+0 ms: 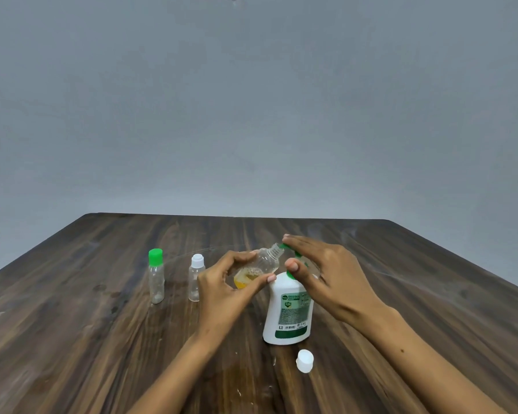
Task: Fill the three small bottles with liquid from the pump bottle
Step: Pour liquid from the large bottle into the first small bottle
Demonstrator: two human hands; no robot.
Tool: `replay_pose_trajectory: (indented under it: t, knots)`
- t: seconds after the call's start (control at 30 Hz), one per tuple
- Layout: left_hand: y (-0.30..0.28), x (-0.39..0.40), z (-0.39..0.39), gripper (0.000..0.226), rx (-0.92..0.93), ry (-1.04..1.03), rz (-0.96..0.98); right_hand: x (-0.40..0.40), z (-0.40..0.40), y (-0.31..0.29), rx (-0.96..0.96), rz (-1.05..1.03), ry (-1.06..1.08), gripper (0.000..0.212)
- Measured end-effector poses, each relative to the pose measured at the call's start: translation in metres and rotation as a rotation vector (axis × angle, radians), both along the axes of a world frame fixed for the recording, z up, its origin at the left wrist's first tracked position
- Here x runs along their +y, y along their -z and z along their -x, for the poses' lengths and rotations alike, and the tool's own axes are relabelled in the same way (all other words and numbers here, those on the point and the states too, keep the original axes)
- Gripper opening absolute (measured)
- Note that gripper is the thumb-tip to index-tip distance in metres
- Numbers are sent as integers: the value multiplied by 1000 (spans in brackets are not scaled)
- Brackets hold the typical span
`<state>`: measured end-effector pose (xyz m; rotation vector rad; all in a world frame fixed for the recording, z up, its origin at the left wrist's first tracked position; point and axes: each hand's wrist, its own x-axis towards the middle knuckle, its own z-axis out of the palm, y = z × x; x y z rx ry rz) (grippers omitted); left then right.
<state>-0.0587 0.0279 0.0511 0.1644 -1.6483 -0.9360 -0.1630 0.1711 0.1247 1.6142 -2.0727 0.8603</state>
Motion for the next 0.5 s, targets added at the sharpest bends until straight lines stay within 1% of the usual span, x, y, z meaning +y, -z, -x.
replay_pose_trajectory:
  t: [0.17,0.27,0.4,0.5]
  knots:
    - [-1,0,0,40,14,19,-6,-4,-3,4,24,5,17,99]
    - [0,1,0,43,18,33,-20,-4,-4,6,30,1,35,101]
    - [0,1,2,39,14,22,-7,-1,-2,1,44,3,35,102]
    - [-1,1,0,40,23,31,-13,-5,-5,4,63,-7,60,103]
